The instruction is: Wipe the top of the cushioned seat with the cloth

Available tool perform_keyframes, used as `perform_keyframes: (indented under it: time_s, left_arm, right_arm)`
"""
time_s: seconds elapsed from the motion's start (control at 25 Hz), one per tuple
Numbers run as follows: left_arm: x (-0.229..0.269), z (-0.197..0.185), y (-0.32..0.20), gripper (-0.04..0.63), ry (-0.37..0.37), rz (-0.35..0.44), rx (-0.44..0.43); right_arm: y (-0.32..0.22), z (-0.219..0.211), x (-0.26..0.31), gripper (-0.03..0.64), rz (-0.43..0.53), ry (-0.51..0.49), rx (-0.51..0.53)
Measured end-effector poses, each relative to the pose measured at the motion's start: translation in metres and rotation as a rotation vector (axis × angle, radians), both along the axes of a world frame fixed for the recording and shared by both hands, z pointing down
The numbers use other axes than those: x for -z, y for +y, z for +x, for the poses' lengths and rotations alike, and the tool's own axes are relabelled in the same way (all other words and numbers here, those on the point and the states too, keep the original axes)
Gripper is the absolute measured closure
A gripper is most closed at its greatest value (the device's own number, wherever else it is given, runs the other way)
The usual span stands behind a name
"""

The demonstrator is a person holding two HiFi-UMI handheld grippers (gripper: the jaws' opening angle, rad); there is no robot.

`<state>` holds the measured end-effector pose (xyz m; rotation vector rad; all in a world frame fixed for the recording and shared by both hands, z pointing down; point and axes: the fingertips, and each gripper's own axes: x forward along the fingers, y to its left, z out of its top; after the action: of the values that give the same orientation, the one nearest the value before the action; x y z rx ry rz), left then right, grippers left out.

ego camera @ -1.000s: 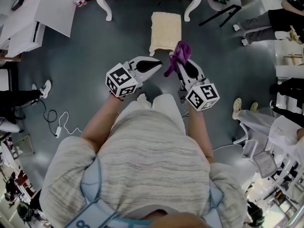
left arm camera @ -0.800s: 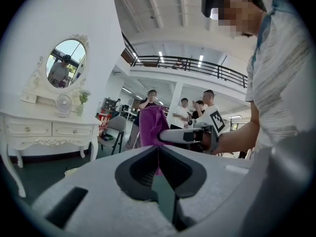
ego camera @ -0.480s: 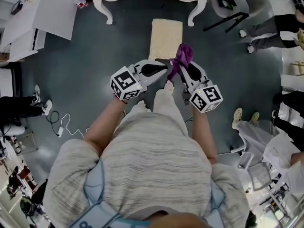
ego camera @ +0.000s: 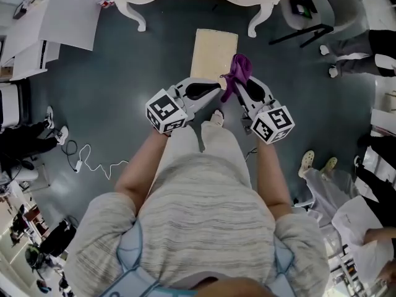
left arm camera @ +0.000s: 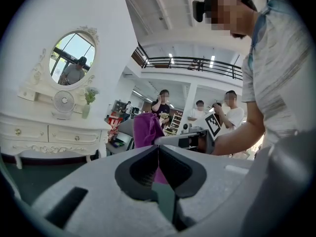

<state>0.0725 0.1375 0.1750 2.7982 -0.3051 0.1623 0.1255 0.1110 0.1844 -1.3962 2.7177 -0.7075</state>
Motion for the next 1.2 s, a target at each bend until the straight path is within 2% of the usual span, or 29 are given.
perform_keyframes:
  time_s: [0.28, 0.52, 0.76, 0.96, 1.2]
  left_arm:
    - [-0.038, -0.003, -0.051, 0.580, 0.014, -0.023, 0.017]
    - [-0.075, -0.015, -0.088, 0.580, -0.009, -0.032, 0.023]
    - [-0.124, -0.024, -0.106, 0.580, -0.054, -0.061, 0.005]
    - [-0.163, -0.028, -0.121, 0.580, -0.073, -0.093, -0.005]
    - [-0.195, -0.028, -0.133, 0.580, -0.082, -0.116, -0.011]
  right_arm:
    - [-0.051, -0.001, -0.055, 0.546, -0.066, 0.023, -0.009]
    - [-0.097, -0.005, -0.109, 0.546, -0.088, 0.115, 0.001]
    - [-0.140, -0.001, -0.186, 0.546, -0.138, 0.305, 0.059]
    - [-0.175, 0.018, -0.268, 0.546, -0.218, 0.512, 0.092]
    - [-0.205, 0.030, -0.335, 0.546, -0.268, 0.682, 0.146]
